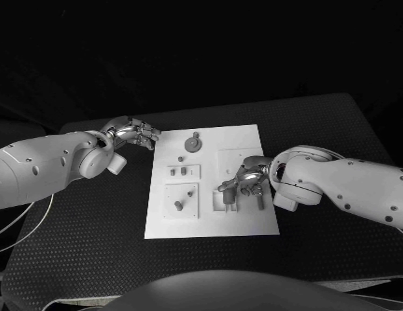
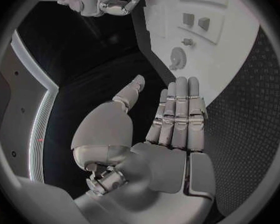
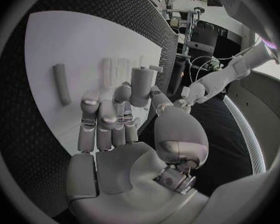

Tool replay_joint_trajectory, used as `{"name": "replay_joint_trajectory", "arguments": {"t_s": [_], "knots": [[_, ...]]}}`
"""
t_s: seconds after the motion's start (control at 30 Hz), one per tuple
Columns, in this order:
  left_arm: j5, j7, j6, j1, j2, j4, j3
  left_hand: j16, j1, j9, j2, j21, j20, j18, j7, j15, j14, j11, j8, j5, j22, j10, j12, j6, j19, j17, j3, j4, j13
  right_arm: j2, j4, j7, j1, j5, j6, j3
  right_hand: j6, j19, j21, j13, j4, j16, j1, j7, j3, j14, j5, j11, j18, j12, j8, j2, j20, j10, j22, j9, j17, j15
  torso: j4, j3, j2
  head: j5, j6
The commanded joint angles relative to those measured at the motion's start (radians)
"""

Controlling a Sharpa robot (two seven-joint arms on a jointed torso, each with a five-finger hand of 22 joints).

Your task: Assemble the parts on the task board

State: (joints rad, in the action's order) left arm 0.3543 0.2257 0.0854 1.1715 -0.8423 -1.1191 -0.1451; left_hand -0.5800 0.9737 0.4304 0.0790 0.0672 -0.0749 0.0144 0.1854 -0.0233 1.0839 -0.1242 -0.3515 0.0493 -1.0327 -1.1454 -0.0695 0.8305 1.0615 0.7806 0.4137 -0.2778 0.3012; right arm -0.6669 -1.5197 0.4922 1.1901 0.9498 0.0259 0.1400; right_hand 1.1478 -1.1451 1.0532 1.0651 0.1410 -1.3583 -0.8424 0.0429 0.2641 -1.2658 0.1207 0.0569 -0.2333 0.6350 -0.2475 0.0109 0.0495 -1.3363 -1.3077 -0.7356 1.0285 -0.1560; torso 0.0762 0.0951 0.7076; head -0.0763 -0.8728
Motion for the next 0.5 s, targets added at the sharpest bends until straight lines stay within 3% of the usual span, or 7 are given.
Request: {"name": "replay_joint_trajectory", "arguments": {"t_s": [0.03,0.13,0.33,0.5], "knots": [[0.018,0.002,-0.013,0.001,0.002,-0.004,0.000,0.006,-0.012,-0.002,0.000,0.005,0.000,-0.004,-0.001,0.000,-0.008,-0.001,-0.004,0.003,0.001,0.006,-0.002,-0.009,-0.006,0.001,0.004,0.000,-0.001,0.014,0.010,0.003,0.003,-0.008,0.028,0.007,0.004,-0.004,0.000,-0.001,0.150,0.004,-0.001,0.004,0.158,0.002,0.003,0.006,-0.028,0.003,-0.001,-0.010,0.003,0.003,-0.016,-0.002,-0.001,-0.004,-0.0014,0.0010,0.000,-0.004,0.000],[0.019,0.003,-0.014,0.001,0.002,-0.006,0.000,0.006,-0.012,-0.002,0.000,0.005,0.000,-0.004,-0.001,0.000,-0.008,-0.001,-0.004,0.003,0.001,0.006,-0.002,-0.009,-0.006,0.001,0.004,0.001,-0.001,0.025,0.017,0.000,0.003,0.002,0.032,0.018,0.003,-0.004,0.000,-0.002,0.150,0.006,0.001,0.004,0.160,0.004,0.003,0.005,-0.028,0.003,-0.001,-0.011,0.002,0.004,-0.016,-0.002,-0.003,-0.004,-0.0019,0.0004,0.000,-0.005,0.000],[0.019,0.005,-0.017,0.001,0.005,-0.004,0.000,0.006,-0.012,-0.002,-0.001,0.005,0.000,-0.004,-0.001,0.000,-0.008,-0.001,-0.004,0.003,0.001,0.006,-0.002,-0.009,-0.006,0.001,0.005,0.001,-0.001,0.034,0.027,0.000,0.003,0.046,0.042,0.022,0.002,-0.003,0.000,-0.002,0.149,0.007,0.005,0.004,0.163,0.005,0.003,0.005,-0.028,0.003,0.000,-0.013,0.002,0.006,-0.016,-0.002,-0.003,-0.004,-0.0016,0.0010,0.000,-0.011,0.000],[0.019,0.005,-0.016,0.001,0.006,-0.004,0.000,0.006,-0.012,-0.002,-0.001,0.005,0.000,-0.004,-0.001,0.000,-0.008,-0.001,-0.004,0.003,0.001,0.006,-0.002,-0.009,-0.006,0.002,0.005,0.000,-0.002,0.051,0.042,0.000,0.003,0.060,0.046,0.032,0.002,-0.002,0.000,-0.002,0.150,0.006,0.007,0.005,0.165,0.005,0.003,0.005,-0.028,0.003,0.000,-0.015,0.002,0.006,-0.016,-0.002,-0.001,-0.004,-0.0001,0.0005,0.000,-0.012,0.000]]}}
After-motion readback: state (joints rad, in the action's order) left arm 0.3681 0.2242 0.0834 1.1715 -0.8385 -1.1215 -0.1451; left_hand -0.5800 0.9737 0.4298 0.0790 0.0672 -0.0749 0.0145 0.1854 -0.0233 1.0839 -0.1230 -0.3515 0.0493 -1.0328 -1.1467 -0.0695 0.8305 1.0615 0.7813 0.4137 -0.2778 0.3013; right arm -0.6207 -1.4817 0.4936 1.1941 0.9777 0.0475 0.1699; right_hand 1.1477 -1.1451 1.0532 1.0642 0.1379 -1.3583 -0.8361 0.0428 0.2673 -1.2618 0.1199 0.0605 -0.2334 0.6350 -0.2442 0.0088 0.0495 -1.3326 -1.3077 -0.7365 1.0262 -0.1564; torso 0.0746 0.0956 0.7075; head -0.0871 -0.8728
